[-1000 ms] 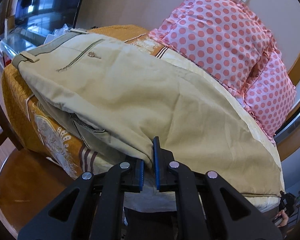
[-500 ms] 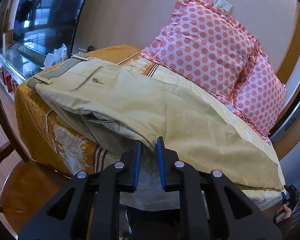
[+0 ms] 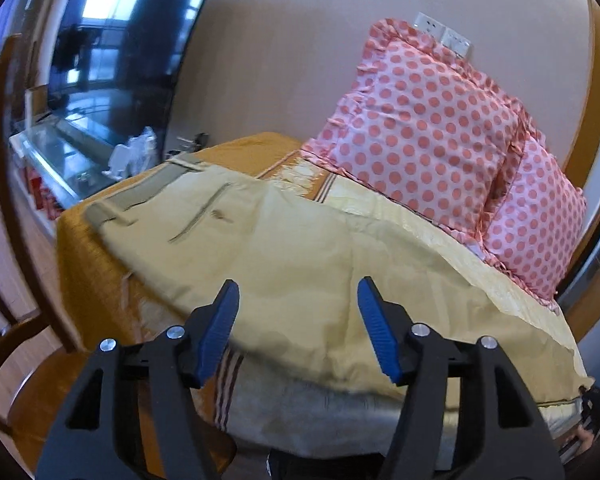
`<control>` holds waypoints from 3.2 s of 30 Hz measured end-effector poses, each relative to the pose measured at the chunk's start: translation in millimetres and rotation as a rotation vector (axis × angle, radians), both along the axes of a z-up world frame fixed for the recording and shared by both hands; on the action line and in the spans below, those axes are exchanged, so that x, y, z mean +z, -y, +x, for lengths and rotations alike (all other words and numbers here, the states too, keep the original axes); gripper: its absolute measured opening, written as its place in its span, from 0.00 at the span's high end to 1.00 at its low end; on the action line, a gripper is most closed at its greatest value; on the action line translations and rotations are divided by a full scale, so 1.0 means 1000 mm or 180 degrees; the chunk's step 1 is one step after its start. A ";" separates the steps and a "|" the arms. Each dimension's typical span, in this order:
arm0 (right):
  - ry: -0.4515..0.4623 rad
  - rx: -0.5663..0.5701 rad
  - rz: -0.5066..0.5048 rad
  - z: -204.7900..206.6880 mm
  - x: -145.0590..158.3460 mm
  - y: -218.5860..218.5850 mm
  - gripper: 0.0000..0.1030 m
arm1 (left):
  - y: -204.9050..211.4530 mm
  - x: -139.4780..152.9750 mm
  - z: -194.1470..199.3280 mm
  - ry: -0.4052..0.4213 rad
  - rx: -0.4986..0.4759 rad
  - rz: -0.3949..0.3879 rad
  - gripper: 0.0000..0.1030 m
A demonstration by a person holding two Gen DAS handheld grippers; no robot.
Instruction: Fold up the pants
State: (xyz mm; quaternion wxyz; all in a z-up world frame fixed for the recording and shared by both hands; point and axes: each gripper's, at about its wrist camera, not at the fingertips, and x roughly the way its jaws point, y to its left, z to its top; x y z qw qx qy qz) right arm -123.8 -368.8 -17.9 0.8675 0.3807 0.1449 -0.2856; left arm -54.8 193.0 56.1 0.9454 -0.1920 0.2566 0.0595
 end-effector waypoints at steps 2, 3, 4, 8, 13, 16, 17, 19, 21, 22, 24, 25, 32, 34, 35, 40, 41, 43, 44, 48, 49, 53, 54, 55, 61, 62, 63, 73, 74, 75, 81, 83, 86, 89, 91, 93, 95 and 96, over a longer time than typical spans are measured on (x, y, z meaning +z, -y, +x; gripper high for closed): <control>0.0135 0.0060 -0.0080 0.007 0.019 -0.006 0.95 | -0.002 -0.011 0.021 -0.0148 0.0025 0.0076 0.38; 0.0243 0.0146 -0.0139 0.014 0.033 -0.014 0.95 | -0.005 -0.019 0.029 -0.0251 0.0043 0.0096 0.38; 0.0312 0.0228 -0.0179 0.022 0.044 -0.020 0.95 | -0.007 -0.028 0.036 -0.0375 0.0066 0.0091 0.38; 0.0748 0.1131 -0.0423 0.079 0.102 -0.095 0.95 | 0.000 -0.040 0.037 -0.0391 0.0070 0.0276 0.38; 0.0817 0.2680 -0.0591 0.154 0.118 -0.243 0.95 | -0.008 -0.035 0.023 -0.0245 0.0141 0.0010 0.38; 0.0334 0.3646 -0.0708 0.185 0.079 -0.342 0.94 | -0.023 -0.026 0.006 -0.0120 0.0320 -0.0074 0.38; 0.0108 0.3886 -0.0739 0.191 0.065 -0.364 0.88 | -0.029 -0.024 0.000 -0.0098 0.0392 -0.0071 0.38; -0.0354 0.4337 -0.0775 0.192 0.034 -0.401 0.79 | -0.043 -0.022 -0.011 -0.0113 0.0538 -0.0063 0.36; -0.0299 0.4401 -0.0860 0.183 0.030 -0.408 0.68 | -0.059 -0.025 -0.019 -0.0157 0.0697 -0.0071 0.34; -0.0238 0.4384 -0.0880 0.181 0.033 -0.406 0.66 | -0.065 -0.027 -0.022 -0.0191 0.0769 -0.0099 0.34; -0.0094 0.4070 -0.1047 0.180 0.049 -0.392 0.62 | -0.080 -0.034 -0.025 -0.0203 0.0853 -0.0254 0.34; -0.0073 0.3889 -0.1188 0.181 0.055 -0.388 0.60 | -0.084 -0.036 -0.026 -0.0203 0.0884 -0.0323 0.34; -0.0749 0.3753 -0.1902 0.184 0.030 -0.412 0.42 | -0.096 -0.046 -0.013 -0.0209 0.1004 -0.0491 0.34; -0.0685 0.3758 -0.1883 0.180 0.029 -0.415 0.40 | -0.099 -0.044 -0.007 -0.0184 0.1041 -0.0488 0.34; -0.0666 0.3760 -0.1866 0.179 0.028 -0.417 0.40 | -0.100 -0.043 -0.005 -0.0161 0.1061 -0.0471 0.34; -0.0635 0.3808 -0.1811 0.174 0.030 -0.418 0.37 | -0.110 -0.038 0.011 -0.0164 0.1140 -0.0431 0.34; -0.0632 0.3820 -0.1801 0.183 0.028 -0.414 0.36 | -0.113 -0.039 0.014 -0.0175 0.1135 -0.0462 0.34; -0.0620 0.3837 -0.1777 0.187 0.028 -0.412 0.35 | -0.113 -0.038 0.018 -0.0191 0.1136 -0.0395 0.32; -0.0611 0.3843 -0.1764 0.186 0.028 -0.411 0.35 | -0.112 -0.038 0.020 -0.0216 0.1126 -0.0352 0.31; -0.0590 0.3859 -0.1740 0.186 0.028 -0.411 0.34 | -0.105 -0.038 0.026 -0.0224 0.0999 -0.0322 0.31; -0.0586 0.3861 -0.1737 0.186 0.028 -0.411 0.34 | -0.102 -0.038 0.027 -0.0192 0.0881 -0.0435 0.31; -0.0570 0.3864 -0.1724 0.186 0.028 -0.411 0.33 | -0.096 -0.041 0.030 -0.0070 0.0501 -0.0892 0.31; -0.0566 0.3865 -0.1720 0.185 0.028 -0.411 0.33 | -0.097 -0.042 0.031 -0.0037 0.0526 -0.0949 0.31; -0.0559 0.3864 -0.1717 0.185 0.028 -0.411 0.33 | -0.101 -0.043 0.032 -0.0013 0.0538 -0.1043 0.31; -0.0473 0.3858 -0.1690 0.178 0.027 -0.408 0.31 | -0.142 -0.050 0.030 0.0133 0.1042 -0.1744 0.35; -0.0437 0.3864 -0.1682 0.175 0.027 -0.406 0.31 | -0.143 -0.051 0.032 0.0144 0.1058 -0.1788 0.42; -0.0408 0.3867 -0.1672 0.173 0.027 -0.405 0.30 | -0.143 -0.053 0.037 0.0100 0.1076 -0.1760 0.49; -0.0037 0.3696 -0.1552 0.123 0.038 -0.350 0.28 | -0.080 0.018 0.063 0.0083 0.0700 -0.0468 0.93; -0.0016 0.3638 -0.1531 0.119 0.040 -0.342 0.28 | -0.056 0.036 0.068 0.0154 0.0525 -0.0285 0.93; 0.0009 0.3538 -0.1500 0.114 0.041 -0.331 0.28 | -0.034 0.050 0.074 0.0214 0.0348 -0.0150 0.93; 0.0042 0.2771 -0.1225 0.090 0.042 -0.257 0.27 | 0.131 0.099 0.093 0.0472 -0.1000 0.0475 0.93; 0.0016 0.2531 -0.1118 0.081 0.038 -0.236 0.27 | 0.176 0.095 0.092 0.0466 -0.1416 0.0518 0.93; -0.0050 0.2240 -0.0965 0.069 0.031 -0.209 0.27 | 0.253 0.061 0.089 0.0219 -0.2121 0.0630 0.93; -0.0130 0.2081 -0.0820 0.062 0.021 -0.191 0.27 | 0.305 -0.001 0.088 -0.0319 -0.2577 0.0792 0.93; -0.0175 0.2043 -0.0779 0.061 0.016 -0.184 0.27 | 0.322 -0.025 0.076 -0.0350 -0.2649 0.1010 0.93; -0.0193 0.2032 -0.0768 0.061 0.013 -0.181 0.27 | 0.322 -0.019 0.070 -0.0239 -0.2631 0.1149 0.93; -0.0181 0.2032 -0.0771 0.061 0.012 -0.180 0.27 | 0.310 0.001 0.072 -0.0116 -0.2558 0.1025 0.94; -0.0170 0.2033 -0.0777 0.061 0.012 -0.179 0.27 | 0.309 0.013 0.070 -0.0005 -0.2514 0.1034 0.94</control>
